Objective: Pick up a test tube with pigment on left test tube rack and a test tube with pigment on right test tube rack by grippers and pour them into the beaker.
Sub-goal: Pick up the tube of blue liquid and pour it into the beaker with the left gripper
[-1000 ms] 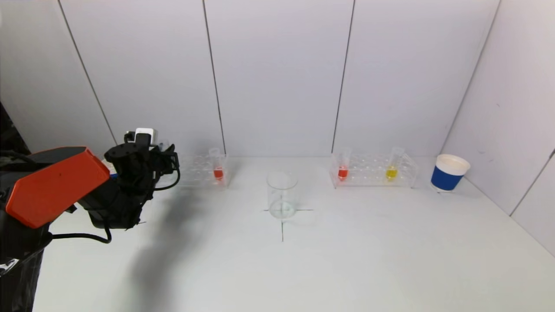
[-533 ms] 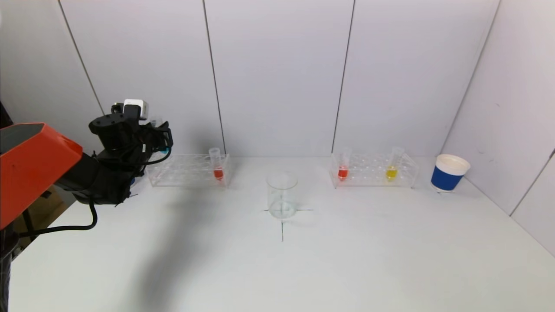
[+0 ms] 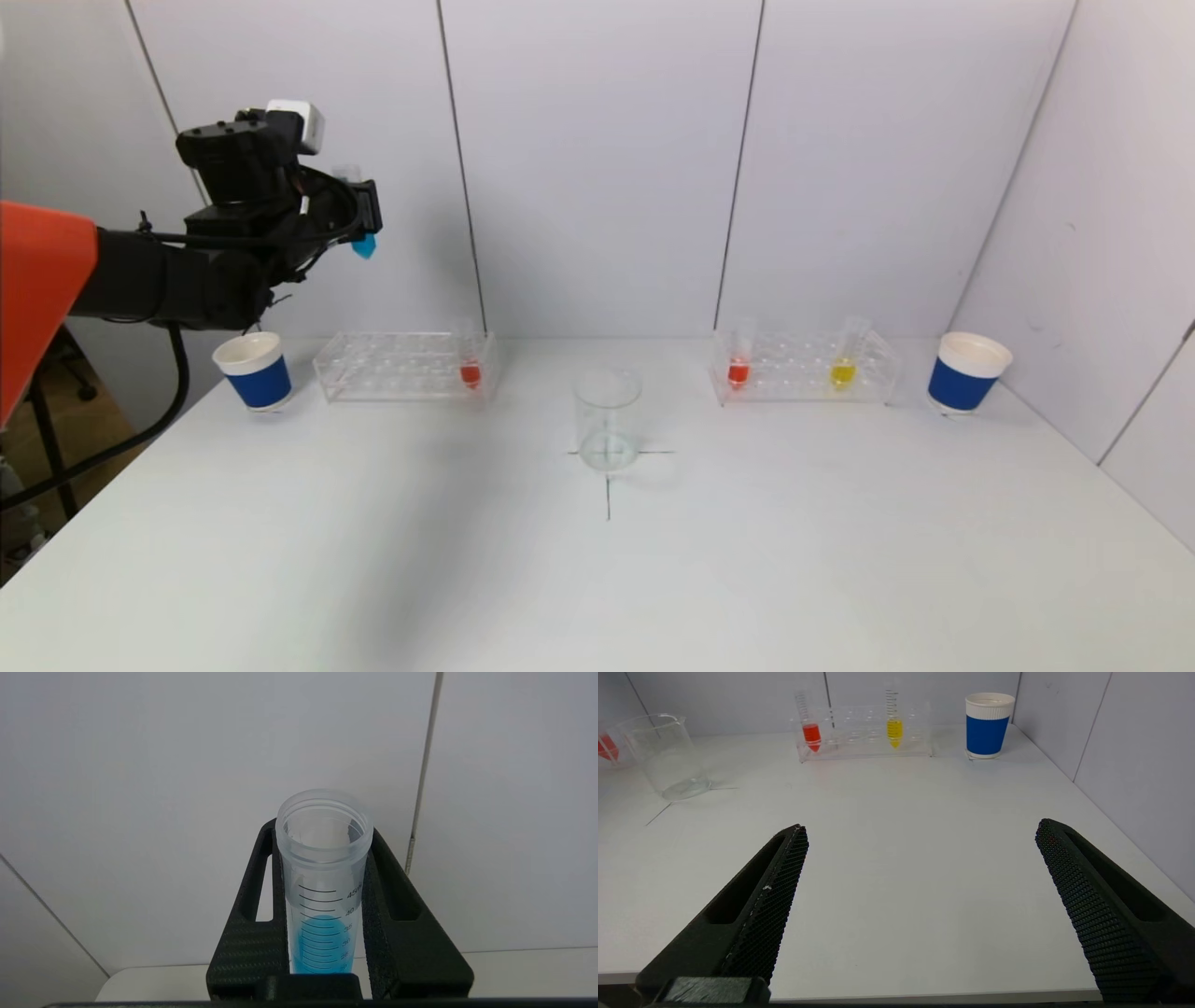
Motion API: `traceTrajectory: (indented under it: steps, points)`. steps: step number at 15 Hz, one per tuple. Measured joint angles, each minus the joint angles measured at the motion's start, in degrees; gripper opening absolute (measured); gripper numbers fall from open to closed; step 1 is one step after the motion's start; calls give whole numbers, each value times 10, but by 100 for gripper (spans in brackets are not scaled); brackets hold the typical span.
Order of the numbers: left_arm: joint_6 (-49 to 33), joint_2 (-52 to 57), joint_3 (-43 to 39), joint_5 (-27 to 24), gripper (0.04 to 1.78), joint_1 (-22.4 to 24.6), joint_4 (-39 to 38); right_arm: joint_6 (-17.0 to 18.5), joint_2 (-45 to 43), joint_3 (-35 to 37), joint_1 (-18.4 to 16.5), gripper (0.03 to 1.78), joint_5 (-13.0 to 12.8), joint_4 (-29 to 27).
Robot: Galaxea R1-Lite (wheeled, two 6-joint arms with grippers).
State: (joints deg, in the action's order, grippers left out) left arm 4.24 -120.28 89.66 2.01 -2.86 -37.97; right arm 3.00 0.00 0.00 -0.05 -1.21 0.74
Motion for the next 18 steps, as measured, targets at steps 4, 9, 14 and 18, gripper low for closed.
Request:
traceTrajectory:
  steps: [4,9,14,18]
  points:
    - [1,-18,121,-33,46,-30,117,0,0,0,0,177,0,0]
    - [52,-71,230,-116,46,-64,172,0,0,0,0,177,0,0]
    - [118,-116,240,-165,46,-99,169,0,0,0,0,177,0,0]
    - [176,-144,236,-187,46,-120,153,0,0,0,0,177,0,0]
